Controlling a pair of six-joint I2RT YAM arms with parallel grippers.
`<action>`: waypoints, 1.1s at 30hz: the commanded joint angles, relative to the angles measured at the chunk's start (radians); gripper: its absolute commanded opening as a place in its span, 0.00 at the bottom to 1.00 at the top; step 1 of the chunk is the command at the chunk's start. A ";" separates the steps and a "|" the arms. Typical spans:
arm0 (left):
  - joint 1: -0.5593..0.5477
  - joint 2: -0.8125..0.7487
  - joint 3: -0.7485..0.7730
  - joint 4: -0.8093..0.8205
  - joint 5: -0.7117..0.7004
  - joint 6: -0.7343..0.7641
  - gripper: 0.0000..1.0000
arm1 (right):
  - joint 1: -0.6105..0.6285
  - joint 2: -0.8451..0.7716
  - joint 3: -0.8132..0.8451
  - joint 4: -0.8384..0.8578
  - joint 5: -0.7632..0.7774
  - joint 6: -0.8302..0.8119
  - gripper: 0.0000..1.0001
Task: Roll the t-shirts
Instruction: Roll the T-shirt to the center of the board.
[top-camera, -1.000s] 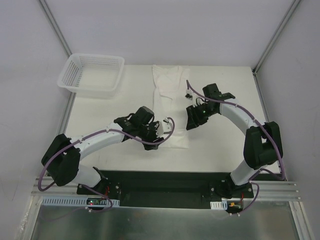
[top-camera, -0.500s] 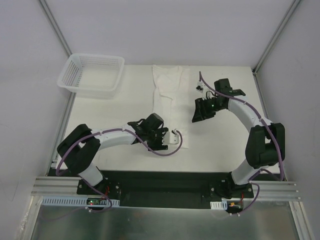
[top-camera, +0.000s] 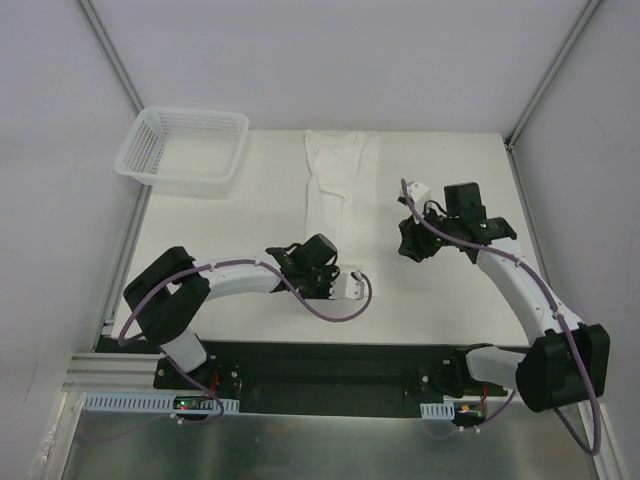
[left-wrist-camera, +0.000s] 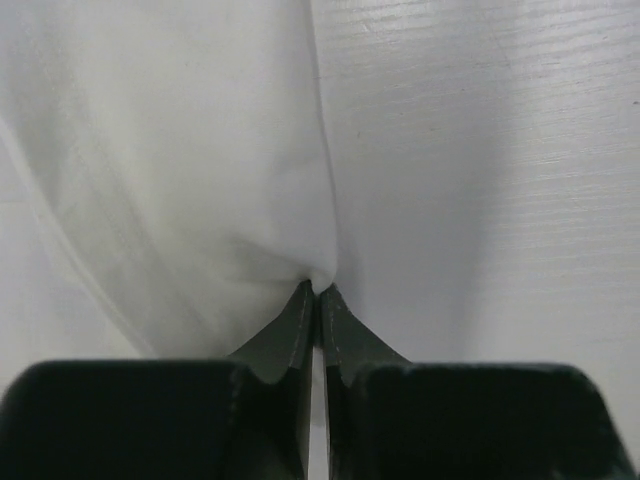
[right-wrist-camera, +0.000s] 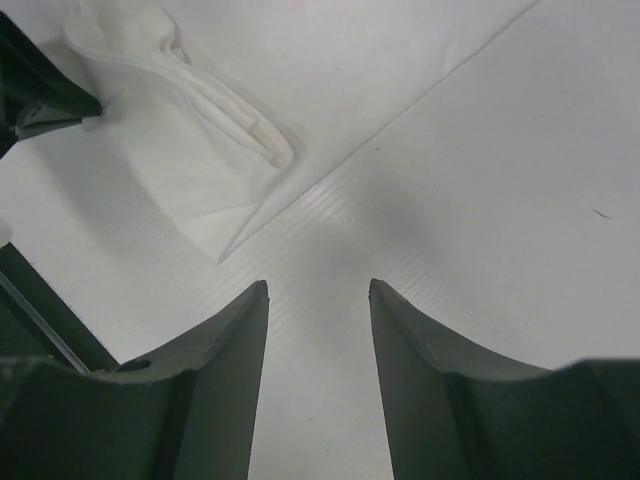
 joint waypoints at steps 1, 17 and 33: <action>0.036 0.061 0.110 -0.213 0.110 -0.091 0.00 | 0.042 -0.132 -0.093 0.042 0.052 -0.171 0.49; 0.188 0.245 0.438 -0.490 0.651 -0.341 0.00 | 0.375 -0.389 -0.458 0.237 0.123 -0.390 0.79; 0.295 0.318 0.493 -0.496 0.842 -0.461 0.00 | 0.470 -0.111 -0.430 0.421 0.126 -0.433 0.81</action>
